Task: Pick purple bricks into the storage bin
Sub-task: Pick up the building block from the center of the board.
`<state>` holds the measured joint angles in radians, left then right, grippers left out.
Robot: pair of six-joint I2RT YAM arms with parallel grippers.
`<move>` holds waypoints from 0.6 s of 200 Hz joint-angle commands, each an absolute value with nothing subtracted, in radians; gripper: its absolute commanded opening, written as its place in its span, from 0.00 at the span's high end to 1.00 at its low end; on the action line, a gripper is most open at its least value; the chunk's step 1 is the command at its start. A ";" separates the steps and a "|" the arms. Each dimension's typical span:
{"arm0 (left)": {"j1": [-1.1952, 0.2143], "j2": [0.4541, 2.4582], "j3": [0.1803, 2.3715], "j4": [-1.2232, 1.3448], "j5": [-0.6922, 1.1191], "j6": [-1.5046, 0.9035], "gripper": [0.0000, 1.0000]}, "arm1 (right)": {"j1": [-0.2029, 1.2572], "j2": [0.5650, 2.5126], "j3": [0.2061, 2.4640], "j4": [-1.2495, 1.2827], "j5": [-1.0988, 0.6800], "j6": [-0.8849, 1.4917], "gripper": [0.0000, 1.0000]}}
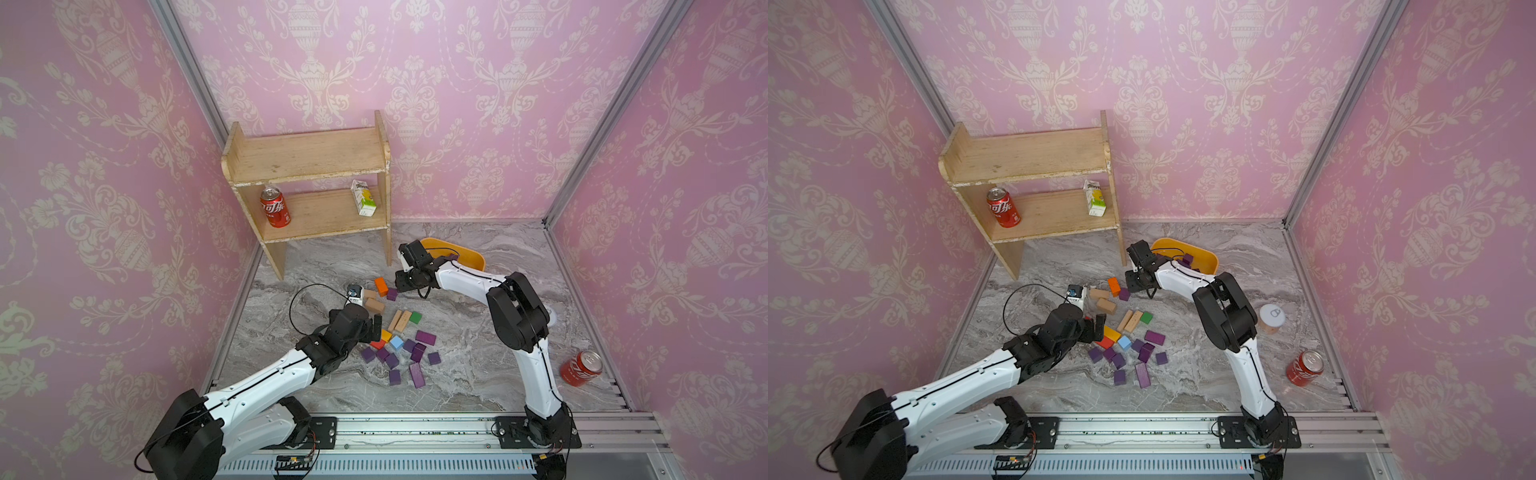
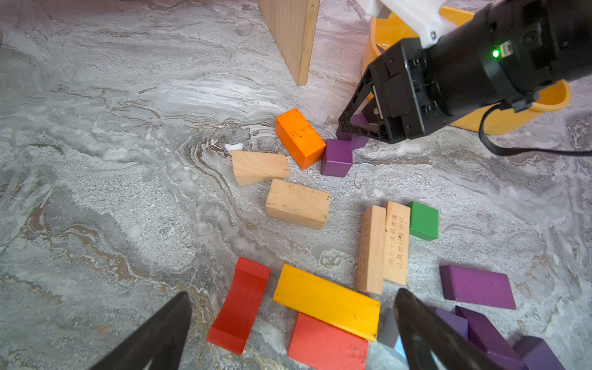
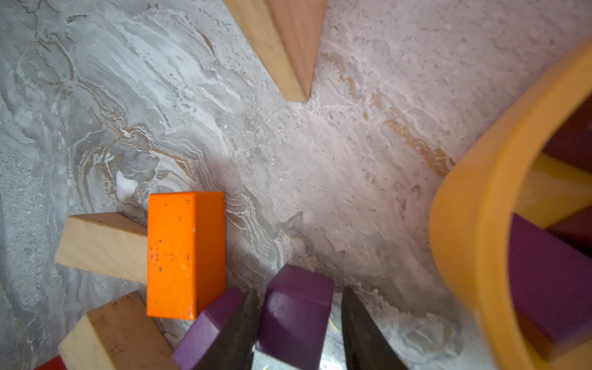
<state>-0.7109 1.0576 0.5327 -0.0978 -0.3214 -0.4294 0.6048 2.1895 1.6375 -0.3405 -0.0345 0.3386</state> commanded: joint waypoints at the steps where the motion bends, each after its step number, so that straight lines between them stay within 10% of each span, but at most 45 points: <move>1: -0.706 1.057 0.555 -0.117 -0.342 -0.442 0.01 | 0.612 2.211 1.671 -0.381 -0.007 0.345 0.57; 120: -0.704 1.055 0.553 -0.123 -0.344 -0.445 0.01 | 0.613 2.236 1.710 -0.445 0.051 0.300 0.64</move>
